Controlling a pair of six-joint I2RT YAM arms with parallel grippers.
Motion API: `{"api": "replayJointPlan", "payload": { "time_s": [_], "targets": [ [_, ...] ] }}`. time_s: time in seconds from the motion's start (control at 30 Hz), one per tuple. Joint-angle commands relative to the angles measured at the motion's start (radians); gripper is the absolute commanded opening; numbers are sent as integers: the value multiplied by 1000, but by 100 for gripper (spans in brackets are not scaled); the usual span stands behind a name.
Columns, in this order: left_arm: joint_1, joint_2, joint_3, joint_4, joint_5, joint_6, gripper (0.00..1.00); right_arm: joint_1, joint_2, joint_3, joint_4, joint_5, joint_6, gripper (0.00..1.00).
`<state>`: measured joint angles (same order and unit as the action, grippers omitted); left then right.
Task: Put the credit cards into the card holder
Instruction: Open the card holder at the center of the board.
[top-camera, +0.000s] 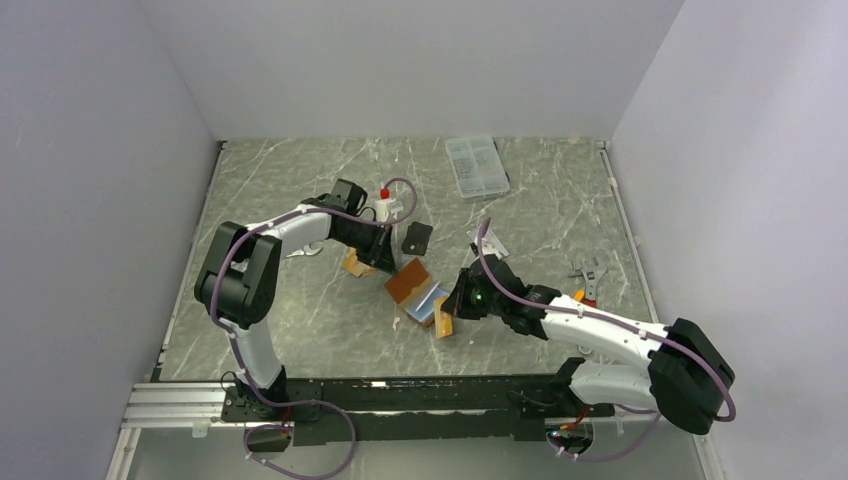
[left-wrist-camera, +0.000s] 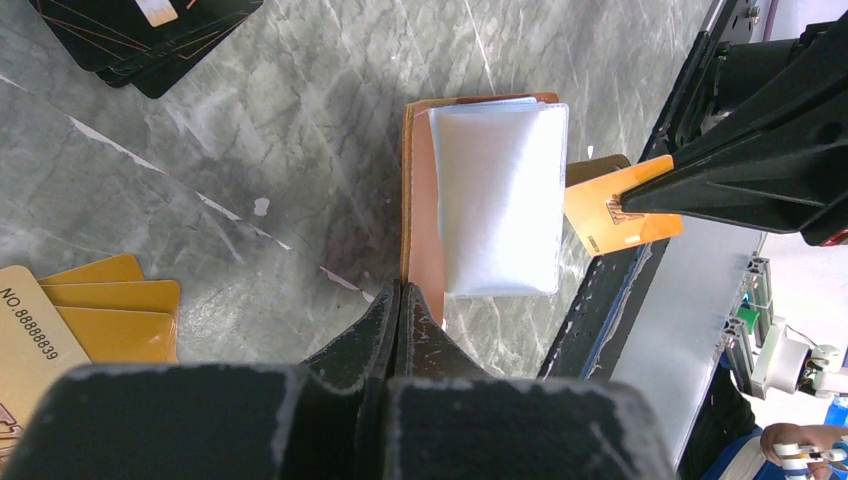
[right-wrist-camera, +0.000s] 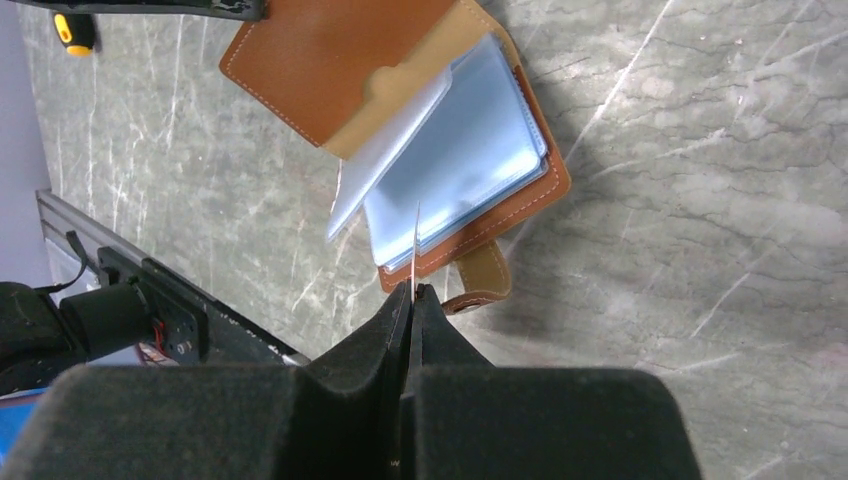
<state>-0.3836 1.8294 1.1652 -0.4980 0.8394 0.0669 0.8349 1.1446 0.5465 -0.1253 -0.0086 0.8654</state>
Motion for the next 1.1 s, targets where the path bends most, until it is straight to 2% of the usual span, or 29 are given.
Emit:
{"api": "replayJointPlan", "payload": {
  "time_s": [0.0,0.47,0.6,0.67,0.73,1.07],
  "targets": [
    [-10,-33,-2,-5,2,22,0,-2,-4,-8,39,42,15,0],
    [-49,-22,-25,-2,15,45,0,-3,184,128,159,27,-15,0],
    [-49,-19,-29,-2,31,49,15,-3,213,132,195,20,-11,0],
    [-49,-10,-21,-11,51,49,42,-4,228,129,208,16,-8,0],
    [-46,-2,-16,-9,74,44,52,-3,243,127,213,16,-8,0],
    [-64,21,-5,-10,144,30,57,-3,282,121,235,-5,-9,0]
  ]
}}
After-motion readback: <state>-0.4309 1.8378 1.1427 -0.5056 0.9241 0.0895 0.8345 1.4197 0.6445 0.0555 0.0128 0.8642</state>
